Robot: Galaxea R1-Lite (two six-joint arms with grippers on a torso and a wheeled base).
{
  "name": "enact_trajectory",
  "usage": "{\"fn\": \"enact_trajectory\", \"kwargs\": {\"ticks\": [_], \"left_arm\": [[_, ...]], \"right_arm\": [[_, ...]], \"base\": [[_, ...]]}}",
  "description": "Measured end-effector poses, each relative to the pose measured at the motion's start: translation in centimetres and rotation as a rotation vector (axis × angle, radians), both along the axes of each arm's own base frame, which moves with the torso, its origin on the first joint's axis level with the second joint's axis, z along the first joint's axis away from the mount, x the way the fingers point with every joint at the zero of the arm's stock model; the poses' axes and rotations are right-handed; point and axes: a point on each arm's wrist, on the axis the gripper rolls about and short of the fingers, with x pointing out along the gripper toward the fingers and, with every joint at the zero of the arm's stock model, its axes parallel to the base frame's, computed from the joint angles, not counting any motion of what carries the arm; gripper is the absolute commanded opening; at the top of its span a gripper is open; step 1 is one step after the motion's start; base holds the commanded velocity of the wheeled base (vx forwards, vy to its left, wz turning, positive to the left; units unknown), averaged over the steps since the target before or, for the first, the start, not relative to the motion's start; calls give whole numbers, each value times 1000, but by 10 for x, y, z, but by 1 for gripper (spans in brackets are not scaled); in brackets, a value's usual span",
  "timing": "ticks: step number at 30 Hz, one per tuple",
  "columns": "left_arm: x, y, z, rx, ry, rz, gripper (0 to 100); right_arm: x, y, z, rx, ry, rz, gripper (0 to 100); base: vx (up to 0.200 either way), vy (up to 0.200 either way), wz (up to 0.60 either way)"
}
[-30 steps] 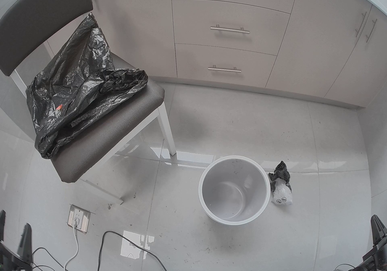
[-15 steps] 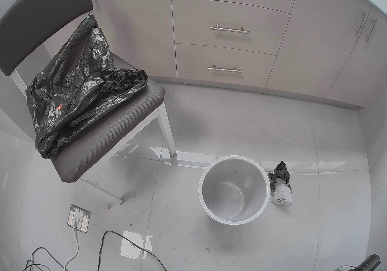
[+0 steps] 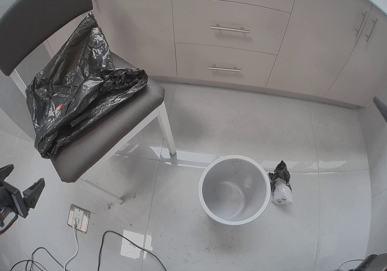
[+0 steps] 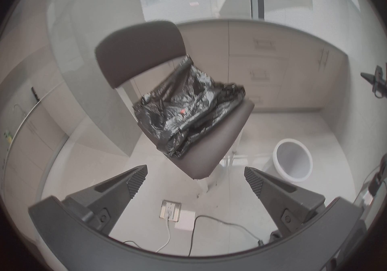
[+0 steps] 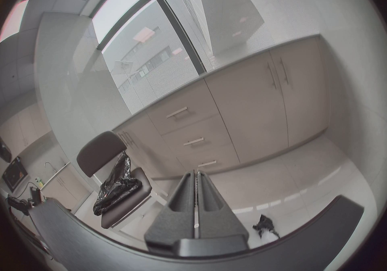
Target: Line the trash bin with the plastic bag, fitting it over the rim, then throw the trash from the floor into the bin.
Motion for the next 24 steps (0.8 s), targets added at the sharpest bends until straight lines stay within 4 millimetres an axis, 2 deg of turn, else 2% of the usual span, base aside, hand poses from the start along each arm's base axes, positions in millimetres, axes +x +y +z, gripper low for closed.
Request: {"fn": "enact_trajectory", "kwargs": {"ticks": [5, 11, 15, 18, 24], "left_arm": [[49, 1, -9, 63, 124, -30, 100], [101, 4, -24, 104, 192, -40, 100], [118, 9, -29, 84, 210, -14, 100], [122, 11, -28, 31, 185, 18, 100], [127, 14, -13, -96, 16, 86, 100]], "right_arm": [[30, 7, -17, 23, 76, 23, 0], [49, 11, -31, 40, 130, 35, 0], [56, 13, -38, 43, 162, 39, 0], [58, 13, -41, 42, 177, 38, 0], [61, 14, -44, 42, 195, 39, 0]], "base": [[0, 0, 0], [0, 0, 0], [0, 0, 0], [0, 0, 0], [0, 0, 0]]}}
